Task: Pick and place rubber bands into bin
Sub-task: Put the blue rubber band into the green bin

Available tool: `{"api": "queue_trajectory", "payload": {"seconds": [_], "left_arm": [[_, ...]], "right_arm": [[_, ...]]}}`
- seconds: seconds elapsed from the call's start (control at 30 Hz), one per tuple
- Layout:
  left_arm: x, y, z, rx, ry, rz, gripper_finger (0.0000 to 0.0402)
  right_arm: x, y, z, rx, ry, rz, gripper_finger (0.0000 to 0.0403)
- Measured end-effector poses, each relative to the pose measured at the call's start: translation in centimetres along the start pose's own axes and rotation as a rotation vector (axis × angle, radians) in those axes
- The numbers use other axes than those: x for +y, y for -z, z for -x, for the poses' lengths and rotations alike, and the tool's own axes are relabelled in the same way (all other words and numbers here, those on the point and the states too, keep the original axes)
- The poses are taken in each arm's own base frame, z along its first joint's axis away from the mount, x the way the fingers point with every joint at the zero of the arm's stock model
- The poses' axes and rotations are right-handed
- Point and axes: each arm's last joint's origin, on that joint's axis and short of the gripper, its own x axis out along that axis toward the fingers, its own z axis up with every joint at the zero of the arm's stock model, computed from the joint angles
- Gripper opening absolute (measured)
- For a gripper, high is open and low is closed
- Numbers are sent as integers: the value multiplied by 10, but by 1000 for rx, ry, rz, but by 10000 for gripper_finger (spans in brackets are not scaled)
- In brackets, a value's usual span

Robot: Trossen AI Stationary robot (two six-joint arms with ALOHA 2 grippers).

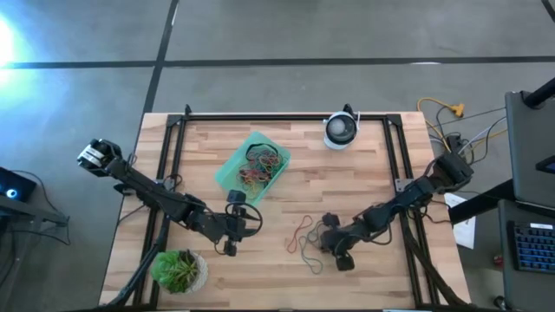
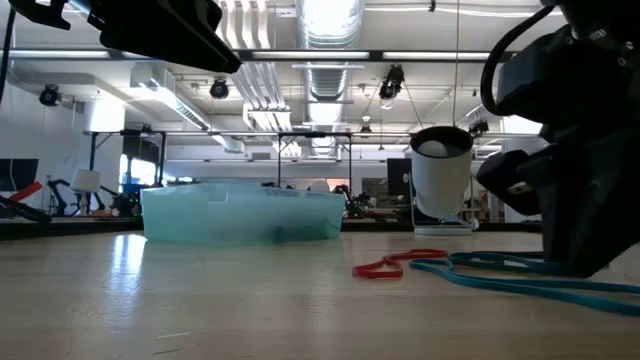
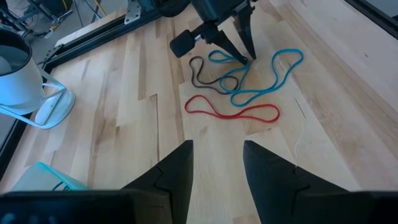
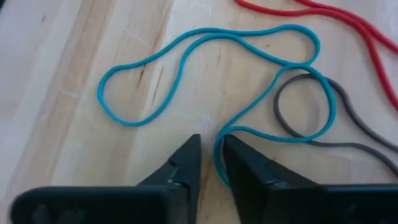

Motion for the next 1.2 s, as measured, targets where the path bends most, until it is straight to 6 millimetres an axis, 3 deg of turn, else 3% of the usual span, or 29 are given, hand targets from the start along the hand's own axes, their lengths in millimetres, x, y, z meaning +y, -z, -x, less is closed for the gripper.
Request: {"api": "queue_trajectory", "payload": {"seconds": [0.13,0.43,0.87,1.03,1.2], "left_arm": [[0,0,0,0,0,0,125],[0,0,0,0,0,0,125],[0,0,0,0,0,0,125],[0,0,0,-1,0,1,125],[0,0,0,-2,0,1,125]], "right_arm": [[2,2,1,3,8,60,19],[7,-10,8,-17,15,153,9],[18,-60,51,-144,125,367,9],[11,-82,61,-199,239,461,9],[-11,-110,72,-242,390,497,9]]}}
